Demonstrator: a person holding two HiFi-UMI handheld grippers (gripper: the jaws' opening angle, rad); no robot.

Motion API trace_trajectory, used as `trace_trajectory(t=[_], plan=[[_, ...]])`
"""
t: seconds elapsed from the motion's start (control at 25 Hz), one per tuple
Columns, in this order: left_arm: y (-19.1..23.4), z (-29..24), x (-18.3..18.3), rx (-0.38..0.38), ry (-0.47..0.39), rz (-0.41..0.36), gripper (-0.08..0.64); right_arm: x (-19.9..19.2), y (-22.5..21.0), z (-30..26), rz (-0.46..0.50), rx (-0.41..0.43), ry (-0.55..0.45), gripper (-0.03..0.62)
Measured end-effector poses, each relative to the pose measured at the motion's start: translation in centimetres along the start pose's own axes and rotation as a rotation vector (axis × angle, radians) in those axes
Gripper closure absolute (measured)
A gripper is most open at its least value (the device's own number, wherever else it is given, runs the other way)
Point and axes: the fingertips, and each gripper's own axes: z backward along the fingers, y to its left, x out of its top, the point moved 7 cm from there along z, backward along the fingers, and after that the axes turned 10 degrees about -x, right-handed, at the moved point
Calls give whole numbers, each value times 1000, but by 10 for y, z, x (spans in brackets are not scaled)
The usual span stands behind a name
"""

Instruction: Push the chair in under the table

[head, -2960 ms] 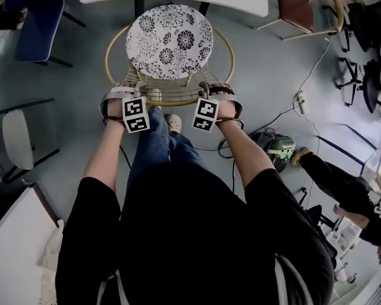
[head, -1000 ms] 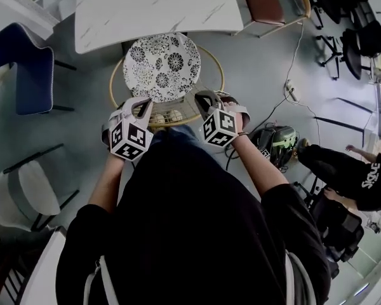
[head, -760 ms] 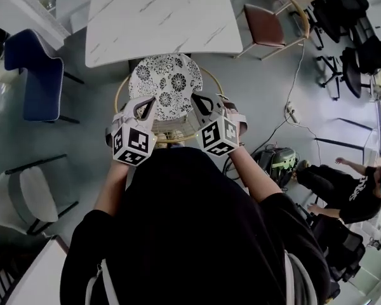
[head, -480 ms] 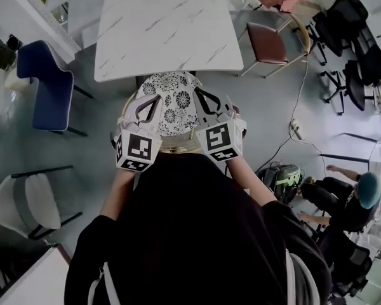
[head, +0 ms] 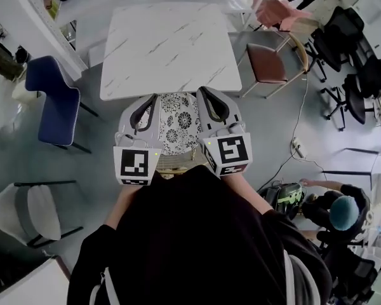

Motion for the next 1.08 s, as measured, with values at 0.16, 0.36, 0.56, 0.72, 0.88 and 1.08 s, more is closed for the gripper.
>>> trace_trajectory(t=[0.16, 0.36, 0.56, 0.72, 0.88, 1.08], plan=[[0, 4, 8, 28, -42, 14, 552, 5, 2, 0, 3, 8, -16, 571], [-4, 3, 3, 16, -41, 22, 552, 3, 3, 1, -5, 16, -17, 569], [-3, 1, 0, 15, -34, 28, 552, 2, 3, 0, -13, 18, -27, 571], [-5, -1, -1, 6, -31, 35, 552, 1, 2, 1, -25, 18, -25, 569], [-7, -1, -1, 3, -39, 30, 552, -1, 3, 2, -31, 19, -29, 569], [-8, -1, -1, 6, -40, 29, 552, -2, 2, 5, -35, 23, -32, 569]])
